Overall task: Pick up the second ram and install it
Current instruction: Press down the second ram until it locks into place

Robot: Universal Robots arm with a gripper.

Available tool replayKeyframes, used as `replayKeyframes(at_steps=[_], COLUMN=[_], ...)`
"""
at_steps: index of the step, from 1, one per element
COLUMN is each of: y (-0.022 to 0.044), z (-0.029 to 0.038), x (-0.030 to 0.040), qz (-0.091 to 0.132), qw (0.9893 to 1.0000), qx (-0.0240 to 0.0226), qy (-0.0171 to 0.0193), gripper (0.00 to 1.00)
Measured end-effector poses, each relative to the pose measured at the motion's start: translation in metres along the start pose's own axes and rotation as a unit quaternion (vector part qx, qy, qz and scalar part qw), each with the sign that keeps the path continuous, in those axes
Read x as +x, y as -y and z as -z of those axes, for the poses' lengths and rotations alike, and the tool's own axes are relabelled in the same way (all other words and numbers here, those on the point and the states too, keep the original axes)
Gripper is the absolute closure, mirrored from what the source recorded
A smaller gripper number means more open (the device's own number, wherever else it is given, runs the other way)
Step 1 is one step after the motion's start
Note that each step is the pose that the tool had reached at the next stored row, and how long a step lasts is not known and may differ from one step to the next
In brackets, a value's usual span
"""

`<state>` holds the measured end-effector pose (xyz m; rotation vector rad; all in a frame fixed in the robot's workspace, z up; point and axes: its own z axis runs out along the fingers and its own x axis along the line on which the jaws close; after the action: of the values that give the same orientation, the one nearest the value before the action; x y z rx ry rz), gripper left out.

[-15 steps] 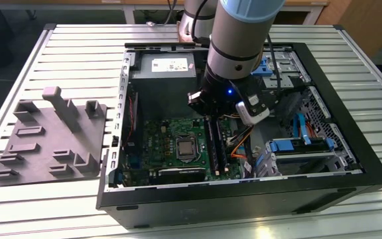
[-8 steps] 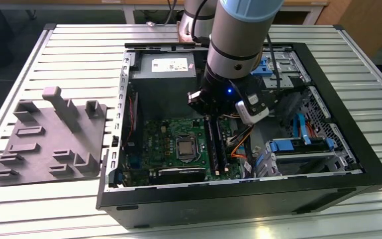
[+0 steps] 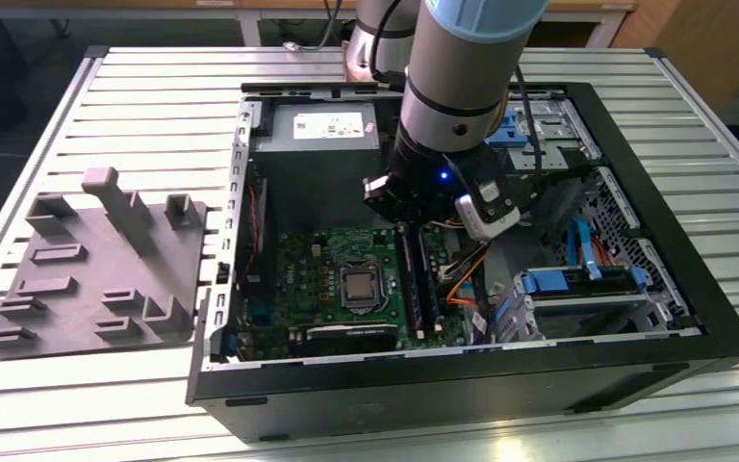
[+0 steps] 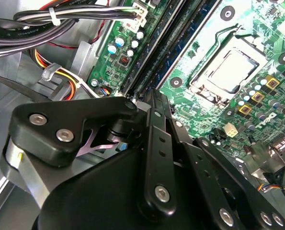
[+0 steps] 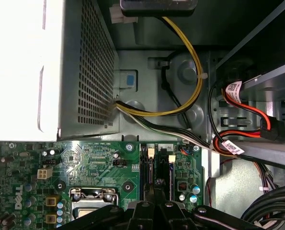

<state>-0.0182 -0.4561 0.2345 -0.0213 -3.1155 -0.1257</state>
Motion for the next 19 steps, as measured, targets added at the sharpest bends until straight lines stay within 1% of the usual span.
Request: replayKeyframes(at_steps=[10,19], y=[0.0,-0.0009], z=[-0.0024,-0.0031], x=[0.0,0.0], qz=[0.0,0.0], qw=[1.0,1.0], qx=[0.0,-0.0002], qy=[0.0,0.0], gripper=[0.89,0.89])
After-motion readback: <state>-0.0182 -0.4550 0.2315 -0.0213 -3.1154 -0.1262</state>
